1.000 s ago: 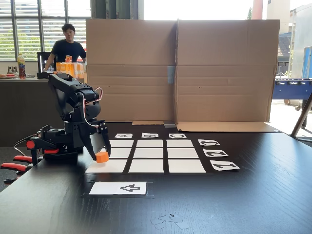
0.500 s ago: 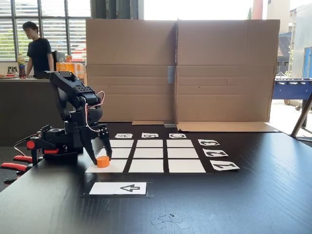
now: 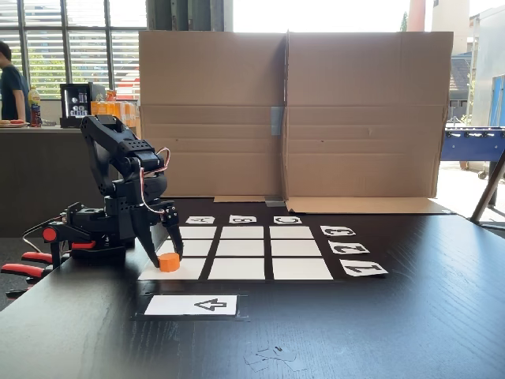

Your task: Pick up the round, orange token and place it in the grid on square A1.

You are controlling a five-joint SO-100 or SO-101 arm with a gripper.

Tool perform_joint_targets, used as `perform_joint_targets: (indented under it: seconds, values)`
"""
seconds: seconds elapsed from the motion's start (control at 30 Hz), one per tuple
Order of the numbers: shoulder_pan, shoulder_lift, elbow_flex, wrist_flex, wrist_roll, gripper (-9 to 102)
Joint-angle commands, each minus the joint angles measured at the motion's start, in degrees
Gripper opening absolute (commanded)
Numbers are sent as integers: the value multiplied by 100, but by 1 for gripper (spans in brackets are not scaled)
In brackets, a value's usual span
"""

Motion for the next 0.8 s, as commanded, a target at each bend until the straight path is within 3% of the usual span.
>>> perform_joint_targets:
  seconds: [0.0,0.3,0.77]
  values:
    - [-70,-35,26,-9,0,16]
    - [-62,-26,97,-9,-18,32]
    - [-79,352,53,-9,9,33]
